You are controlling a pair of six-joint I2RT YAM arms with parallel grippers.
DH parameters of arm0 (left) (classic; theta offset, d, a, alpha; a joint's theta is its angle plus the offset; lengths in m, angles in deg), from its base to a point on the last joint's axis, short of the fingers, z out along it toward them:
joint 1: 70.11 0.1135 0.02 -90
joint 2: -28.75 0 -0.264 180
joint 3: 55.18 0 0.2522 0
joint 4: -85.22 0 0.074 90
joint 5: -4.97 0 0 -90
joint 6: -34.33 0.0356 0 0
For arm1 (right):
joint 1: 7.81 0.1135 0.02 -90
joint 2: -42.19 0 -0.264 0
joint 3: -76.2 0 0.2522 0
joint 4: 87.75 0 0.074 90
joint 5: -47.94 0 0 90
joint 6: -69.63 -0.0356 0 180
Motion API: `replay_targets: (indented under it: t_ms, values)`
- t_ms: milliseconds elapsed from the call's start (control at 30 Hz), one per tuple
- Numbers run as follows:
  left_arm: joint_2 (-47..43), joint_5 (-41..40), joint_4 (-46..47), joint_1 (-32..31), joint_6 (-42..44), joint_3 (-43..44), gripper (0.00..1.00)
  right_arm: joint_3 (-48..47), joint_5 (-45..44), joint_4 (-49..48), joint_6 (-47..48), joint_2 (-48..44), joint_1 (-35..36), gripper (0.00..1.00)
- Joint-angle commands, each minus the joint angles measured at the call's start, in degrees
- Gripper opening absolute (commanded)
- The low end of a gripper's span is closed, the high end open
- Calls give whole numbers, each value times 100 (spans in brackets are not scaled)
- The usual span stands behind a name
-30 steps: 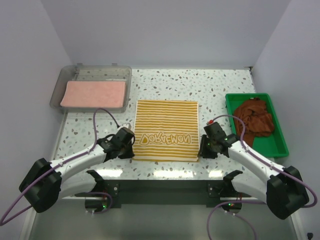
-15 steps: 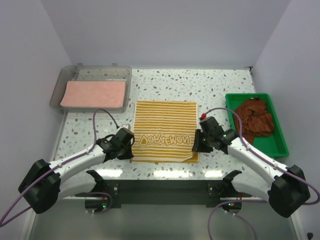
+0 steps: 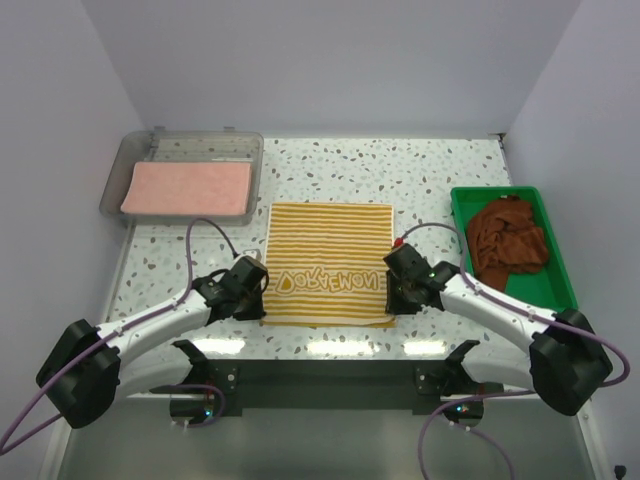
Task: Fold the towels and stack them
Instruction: Fold the towel
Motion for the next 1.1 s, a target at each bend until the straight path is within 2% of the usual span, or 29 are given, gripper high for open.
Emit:
replay_targets:
  t_ms: [0,67,200,367,400,467,500,567,600,667,700,767,867,967,1067]
  values:
    - [-85,4,-195,15,100,82,0,280,-576,424,-390,-110,2,26]
    - [-85,4,-204,15,109,90,0,447,-541,442,-479,-49,2,23]
    - [-49,13,-239,15,126,90,0,571,-725,582,-725,-189,2,12]
    - [3,12,-344,15,56,99,0,466,-840,863,-787,-277,1,10]
    - [3,21,-344,15,47,108,2,439,-857,890,-787,-277,2,12]
    - [-40,109,-362,15,38,134,14,281,-919,969,-734,-347,10,18]
    - [-75,127,-371,15,30,161,26,124,-919,1004,-673,-452,2,25]
    - [-242,162,-414,6,3,248,36,-96,-928,1100,-550,-549,-7,32]
    - [-304,136,-458,15,-6,292,44,-341,-893,1083,-332,-576,1,36]
    - [-453,49,-607,15,-58,467,53,-588,-858,1057,-129,-506,2,39]
    - [-489,30,-678,15,-76,547,63,-720,-805,1039,55,-419,2,40]
    - [-533,-40,-853,6,-102,827,73,-1063,-568,952,258,-155,2,41]
    - [-481,-215,-1073,6,-59,1283,75,-1397,-383,671,610,248,1,41]
    - [-209,-269,-1127,6,38,1784,72,-1670,-103,433,882,731,2,41]
    - [308,46,-767,-55,143,2058,65,-1776,126,135,1076,1127,-7,41]
